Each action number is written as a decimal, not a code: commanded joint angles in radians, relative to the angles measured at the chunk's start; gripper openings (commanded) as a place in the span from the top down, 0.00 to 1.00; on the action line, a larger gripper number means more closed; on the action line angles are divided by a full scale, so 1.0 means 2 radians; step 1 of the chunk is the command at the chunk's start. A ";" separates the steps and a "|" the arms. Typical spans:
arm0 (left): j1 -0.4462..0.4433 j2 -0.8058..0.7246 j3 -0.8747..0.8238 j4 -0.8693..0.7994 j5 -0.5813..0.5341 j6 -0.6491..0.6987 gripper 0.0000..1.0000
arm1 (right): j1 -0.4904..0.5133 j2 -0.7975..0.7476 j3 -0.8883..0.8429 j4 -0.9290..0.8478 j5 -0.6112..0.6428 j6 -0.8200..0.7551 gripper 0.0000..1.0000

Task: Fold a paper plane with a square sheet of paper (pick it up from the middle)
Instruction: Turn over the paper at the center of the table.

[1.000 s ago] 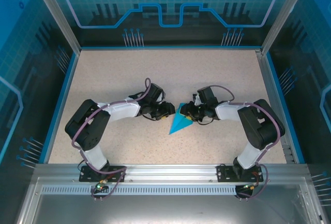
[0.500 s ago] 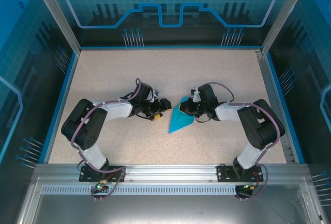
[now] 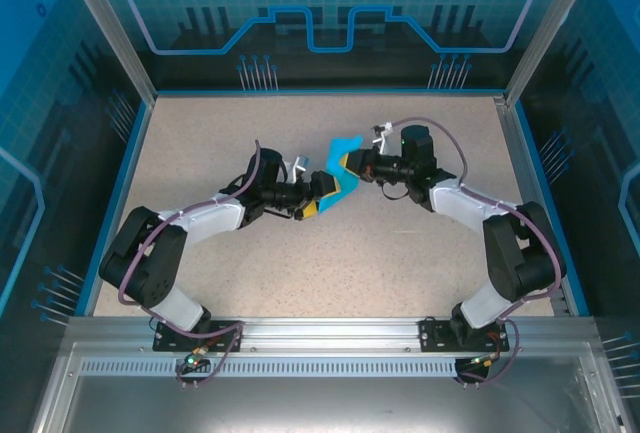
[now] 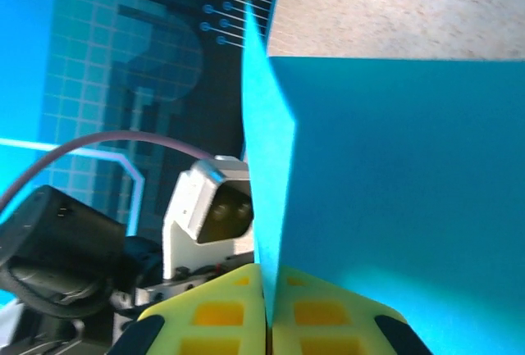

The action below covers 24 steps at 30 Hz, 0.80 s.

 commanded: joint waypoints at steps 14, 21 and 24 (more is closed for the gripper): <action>0.014 -0.035 -0.012 0.071 0.021 0.013 0.30 | -0.012 0.017 0.017 -0.015 -0.072 0.013 0.92; 0.014 -0.031 -0.014 0.097 0.024 0.000 0.52 | -0.010 0.027 0.016 -0.015 -0.082 0.014 0.92; 0.014 -0.033 -0.014 0.097 0.023 0.000 0.60 | -0.009 0.031 0.016 -0.015 -0.083 0.015 0.91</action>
